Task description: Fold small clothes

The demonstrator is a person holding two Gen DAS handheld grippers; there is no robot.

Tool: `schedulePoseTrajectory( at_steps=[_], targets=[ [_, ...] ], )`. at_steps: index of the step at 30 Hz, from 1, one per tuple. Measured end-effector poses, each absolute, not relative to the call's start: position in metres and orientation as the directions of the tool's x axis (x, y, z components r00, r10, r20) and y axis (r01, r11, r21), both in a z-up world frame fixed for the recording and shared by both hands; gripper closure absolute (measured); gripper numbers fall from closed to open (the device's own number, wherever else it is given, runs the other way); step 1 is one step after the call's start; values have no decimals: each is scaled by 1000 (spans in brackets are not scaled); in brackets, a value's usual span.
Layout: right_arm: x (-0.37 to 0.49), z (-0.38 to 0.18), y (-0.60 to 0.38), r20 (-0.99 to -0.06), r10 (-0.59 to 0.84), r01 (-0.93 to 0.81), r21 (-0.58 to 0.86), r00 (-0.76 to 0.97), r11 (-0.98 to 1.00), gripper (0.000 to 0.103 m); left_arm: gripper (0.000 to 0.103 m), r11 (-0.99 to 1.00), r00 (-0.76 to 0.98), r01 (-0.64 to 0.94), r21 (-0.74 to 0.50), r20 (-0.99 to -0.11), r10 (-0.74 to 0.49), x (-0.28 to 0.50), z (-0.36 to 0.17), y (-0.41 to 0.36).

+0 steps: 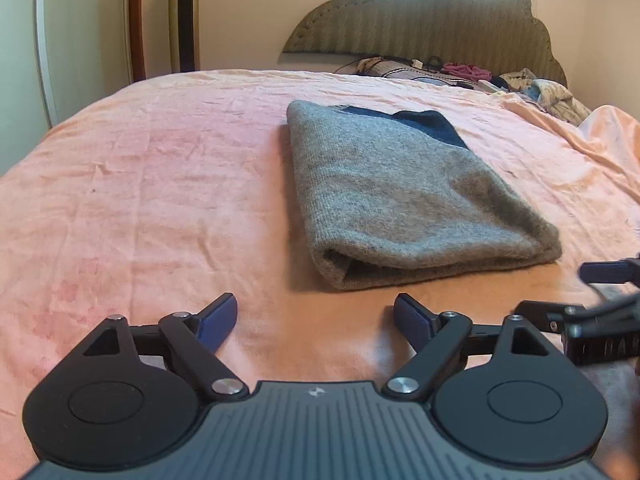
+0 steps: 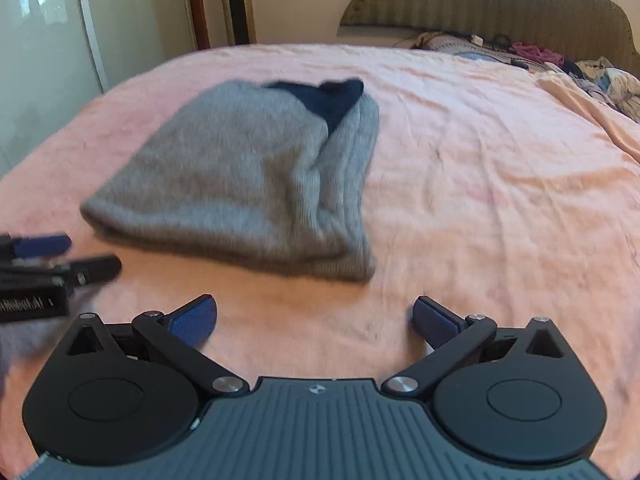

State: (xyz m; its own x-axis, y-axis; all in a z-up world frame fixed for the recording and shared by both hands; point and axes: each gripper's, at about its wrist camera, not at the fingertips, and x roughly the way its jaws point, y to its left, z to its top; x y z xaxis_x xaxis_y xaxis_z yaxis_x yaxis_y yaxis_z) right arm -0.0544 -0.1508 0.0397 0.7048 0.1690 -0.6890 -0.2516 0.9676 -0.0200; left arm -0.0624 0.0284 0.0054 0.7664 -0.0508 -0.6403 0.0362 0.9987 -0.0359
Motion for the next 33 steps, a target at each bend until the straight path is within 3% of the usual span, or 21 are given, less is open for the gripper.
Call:
schedulePoseTrajectory(
  at_steps=[6, 8, 33],
  targets=[
    [-58, 37, -144, -674, 83, -109, 4, 734, 994, 0, 10, 999, 775, 7, -48, -630, -36, -61, 3, 30],
    [-58, 36, -144, -674, 70, -87, 8, 736, 996, 0, 0, 998, 768, 24, -54, -638, -53, -60, 3, 30],
    [-57, 33, -140, -666, 42, -43, 15, 745, 999, 0, 0, 999, 758, 41, -10, -651, -38, -58, 0, 25]
  ],
)
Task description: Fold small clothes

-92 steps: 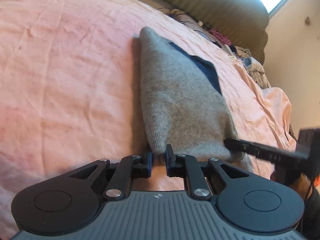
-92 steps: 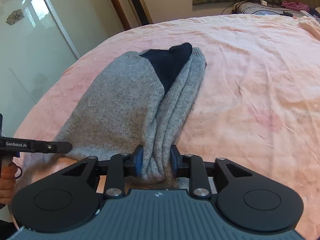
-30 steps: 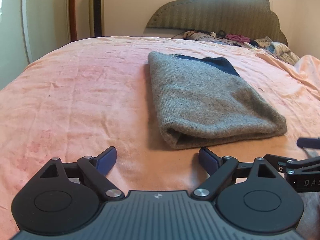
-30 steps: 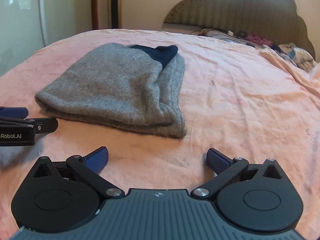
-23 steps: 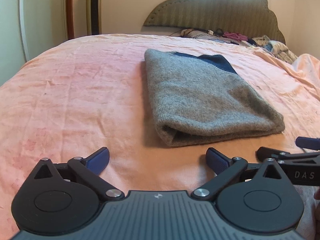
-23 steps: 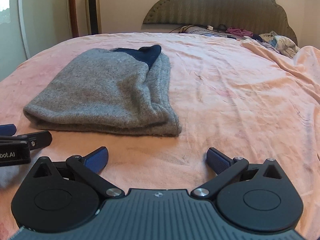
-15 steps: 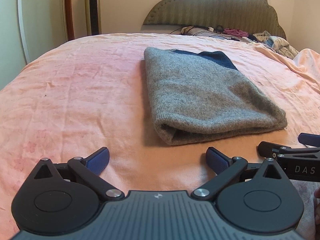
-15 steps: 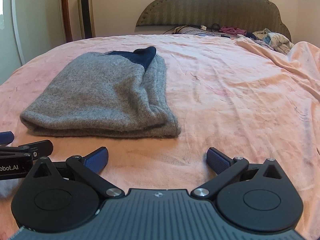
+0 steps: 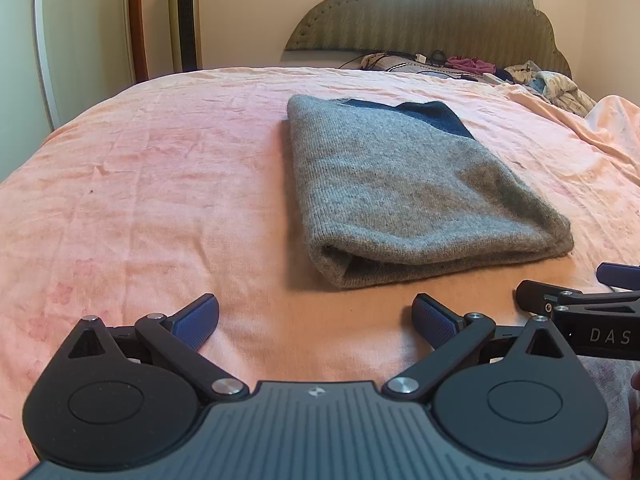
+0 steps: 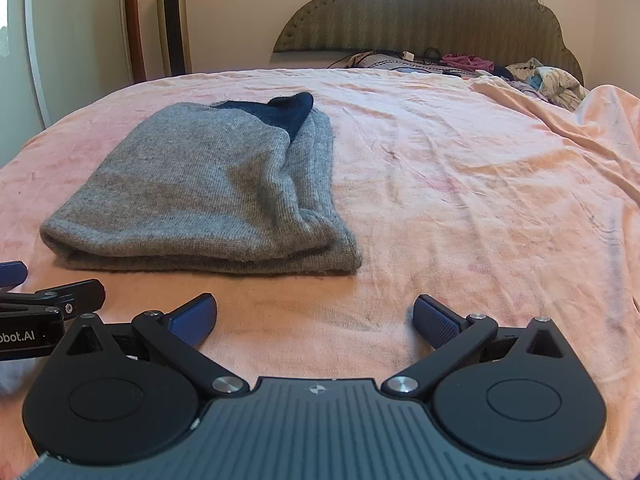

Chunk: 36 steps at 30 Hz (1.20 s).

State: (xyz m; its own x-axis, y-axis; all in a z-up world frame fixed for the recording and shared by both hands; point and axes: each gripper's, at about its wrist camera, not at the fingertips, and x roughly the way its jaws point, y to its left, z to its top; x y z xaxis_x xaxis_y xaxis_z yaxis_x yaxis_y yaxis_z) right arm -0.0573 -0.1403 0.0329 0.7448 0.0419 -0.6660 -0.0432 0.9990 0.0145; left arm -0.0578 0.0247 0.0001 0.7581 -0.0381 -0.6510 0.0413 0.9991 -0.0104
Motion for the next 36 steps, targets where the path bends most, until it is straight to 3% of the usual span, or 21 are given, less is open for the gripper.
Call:
schedulePoseTrajectory(
  at_steps=[36],
  targets=[
    [-58, 34, -140, -664, 44, -44, 17, 747, 999, 0, 0, 999, 758, 41, 3, -652, -29, -59, 0, 22]
  ],
)
